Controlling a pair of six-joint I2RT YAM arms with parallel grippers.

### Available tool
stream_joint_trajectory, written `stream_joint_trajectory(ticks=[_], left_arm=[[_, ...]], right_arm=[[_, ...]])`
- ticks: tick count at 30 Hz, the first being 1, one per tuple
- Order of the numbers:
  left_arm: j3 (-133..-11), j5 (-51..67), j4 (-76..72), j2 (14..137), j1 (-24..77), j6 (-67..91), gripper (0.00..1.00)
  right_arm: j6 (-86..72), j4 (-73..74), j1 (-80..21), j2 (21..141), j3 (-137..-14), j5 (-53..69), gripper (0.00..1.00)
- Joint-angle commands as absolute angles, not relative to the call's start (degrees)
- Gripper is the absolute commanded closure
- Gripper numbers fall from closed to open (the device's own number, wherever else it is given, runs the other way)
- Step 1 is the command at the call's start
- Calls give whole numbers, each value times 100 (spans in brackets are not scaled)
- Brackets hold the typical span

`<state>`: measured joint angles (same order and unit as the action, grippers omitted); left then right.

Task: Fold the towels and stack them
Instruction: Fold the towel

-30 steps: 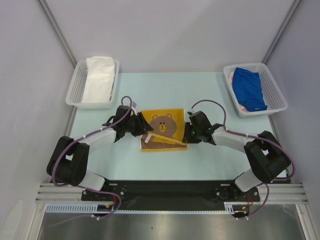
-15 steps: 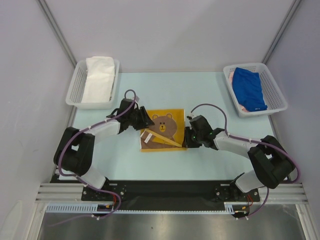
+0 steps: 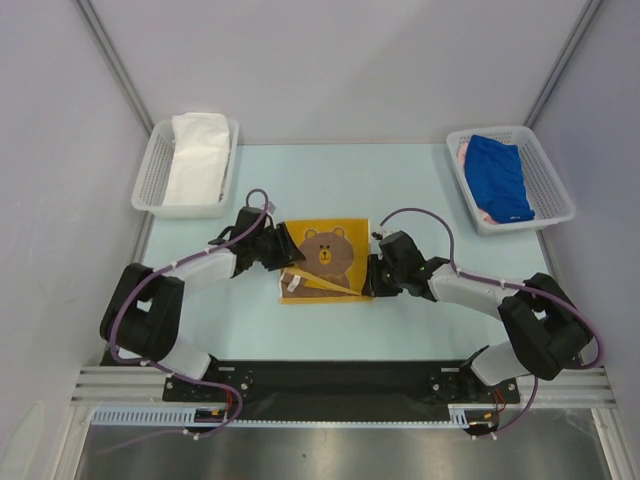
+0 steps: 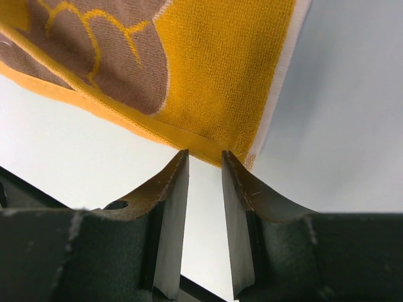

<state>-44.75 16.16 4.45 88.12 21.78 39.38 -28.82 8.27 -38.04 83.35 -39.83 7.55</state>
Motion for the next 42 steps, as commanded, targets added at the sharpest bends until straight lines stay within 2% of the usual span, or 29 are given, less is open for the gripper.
stream_joint_trajectory(ticks=[1, 14, 22, 33, 42], left_arm=[[-4184, 1749, 422, 8289, 2215, 3849, 52], [-2892, 1609, 598, 7014, 2215, 4219, 53], [-2760, 1495, 975, 6610, 2215, 4254, 48], [-2593, 1573, 756, 6785, 2215, 4377, 44], [-2628, 1600, 519, 6952, 2215, 4359, 50]], right_arm=[[-2856, 782, -3841, 8042, -4016, 739, 67], [-2891, 1169, -3823, 7937, -4289, 431, 64], [-2900, 1327, -3692, 7901, -4201, 193, 63], [-2927, 1345, -3700, 7954, -4113, 202, 58], [-2962, 1301, -3718, 8024, -4017, 211, 59]])
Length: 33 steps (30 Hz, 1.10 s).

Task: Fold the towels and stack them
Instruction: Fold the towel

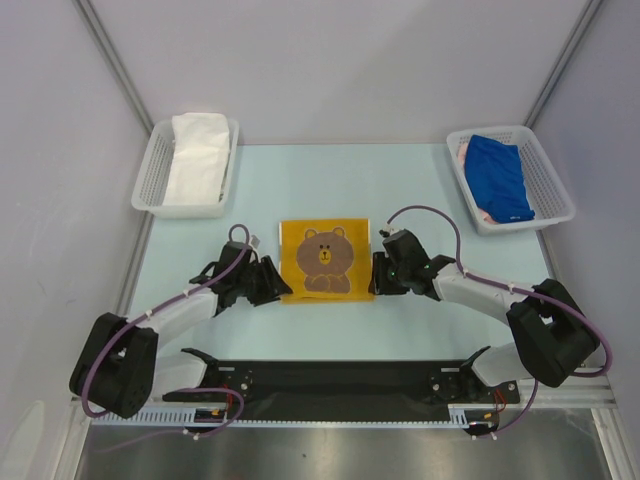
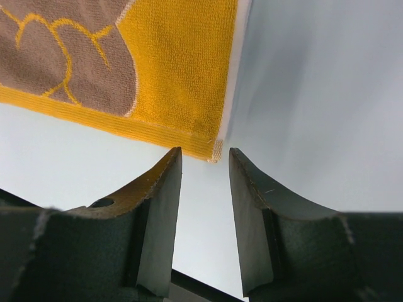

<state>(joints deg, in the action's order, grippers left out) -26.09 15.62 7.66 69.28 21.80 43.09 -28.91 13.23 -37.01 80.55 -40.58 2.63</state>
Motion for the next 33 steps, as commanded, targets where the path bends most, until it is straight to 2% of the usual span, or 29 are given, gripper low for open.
stream_joint_trajectory(ticks=[1, 8, 11, 18, 21, 33], left_arm=[[-2628, 1600, 501, 6978, 2215, 4351, 51], [-2593, 1556, 589, 6944, 2215, 4307, 54], [-2610, 1495, 712, 6943, 2215, 4254, 47], [-2566, 1494, 668, 6969, 2215, 4227, 48], [-2558, 1529, 580, 7093, 2215, 4245, 52], [-2838, 1398, 694, 7181, 2215, 4087, 82]], right_arm=[[-2979, 1292, -3718, 8033, -4008, 220, 59], [-2997, 1283, -3726, 8104, -3990, 229, 59], [-3006, 1266, -3735, 8121, -3973, 255, 59], [-3058, 1151, -3788, 8218, -3911, 290, 60], [-3076, 1143, -3806, 8253, -3902, 281, 62], [-3059, 1151, -3788, 8235, -3973, 272, 67]])
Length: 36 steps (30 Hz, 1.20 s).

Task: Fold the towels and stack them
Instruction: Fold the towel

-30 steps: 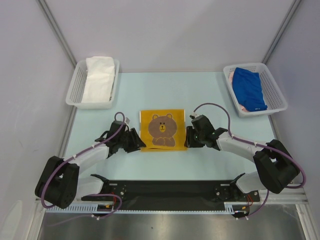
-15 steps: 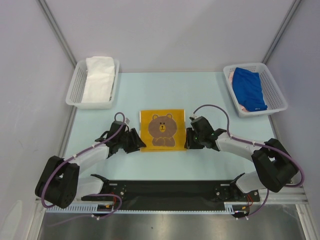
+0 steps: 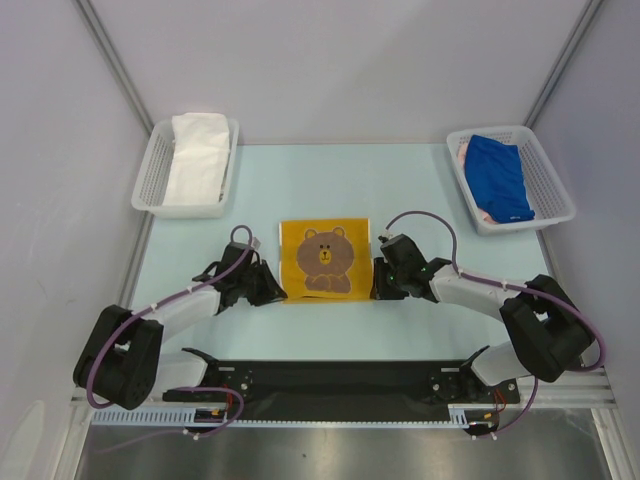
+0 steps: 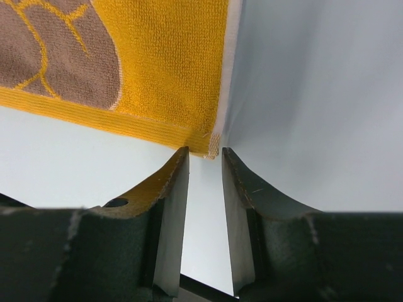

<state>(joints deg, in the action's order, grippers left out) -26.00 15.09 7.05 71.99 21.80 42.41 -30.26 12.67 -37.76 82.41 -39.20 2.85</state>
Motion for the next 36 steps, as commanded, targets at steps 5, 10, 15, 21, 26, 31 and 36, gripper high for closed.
stream_joint_trajectory(ticks=[5, 10, 15, 21, 26, 31, 36], left_arm=[[-2979, 1292, 914, 7163, 2215, 3894, 85], [-3146, 1204, 1151, 7163, 2215, 3657, 84], [-3225, 1186, 1257, 7076, 2215, 3569, 87], [-3374, 1152, 1511, 6786, 2215, 3551, 90], [-3489, 1178, 1661, 6645, 2215, 3524, 90], [-3419, 1213, 1705, 6522, 2215, 3551, 90], [-3243, 1213, 1705, 6407, 2215, 3603, 91]], right_arm=[[-3059, 1143, -3797, 8288, -4025, 272, 71], [-3015, 1195, -3788, 8297, -4104, 237, 76], [-3023, 1283, -3788, 8244, -4227, 229, 81], [-2988, 1564, -3797, 7902, -4394, 123, 82], [-2971, 1792, -3797, 7691, -4509, 88, 82], [-3006, 1907, -3867, 7550, -4474, 79, 82], [-3076, 1890, -3902, 7479, -4307, 79, 82]])
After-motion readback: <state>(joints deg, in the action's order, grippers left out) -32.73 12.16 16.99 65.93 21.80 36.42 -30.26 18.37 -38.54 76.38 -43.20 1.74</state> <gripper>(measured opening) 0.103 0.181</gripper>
